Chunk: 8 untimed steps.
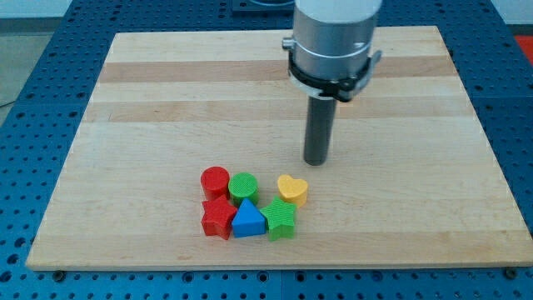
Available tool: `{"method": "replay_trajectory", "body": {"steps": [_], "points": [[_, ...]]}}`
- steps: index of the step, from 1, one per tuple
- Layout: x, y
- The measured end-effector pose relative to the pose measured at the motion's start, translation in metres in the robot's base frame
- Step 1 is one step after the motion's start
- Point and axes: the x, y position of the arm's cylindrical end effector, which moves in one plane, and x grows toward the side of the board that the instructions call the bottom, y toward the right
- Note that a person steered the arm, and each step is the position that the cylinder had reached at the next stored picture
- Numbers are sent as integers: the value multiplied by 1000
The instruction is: Push the yellow hexagon closer to group of blocks
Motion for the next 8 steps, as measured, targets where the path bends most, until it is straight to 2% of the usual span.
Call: {"method": "replay_trajectory", "body": {"steps": [1, 2, 4, 6, 7, 8], "points": [[3, -69], [10, -100], [26, -134], [3, -204], [20, -233], [32, -229]]}}
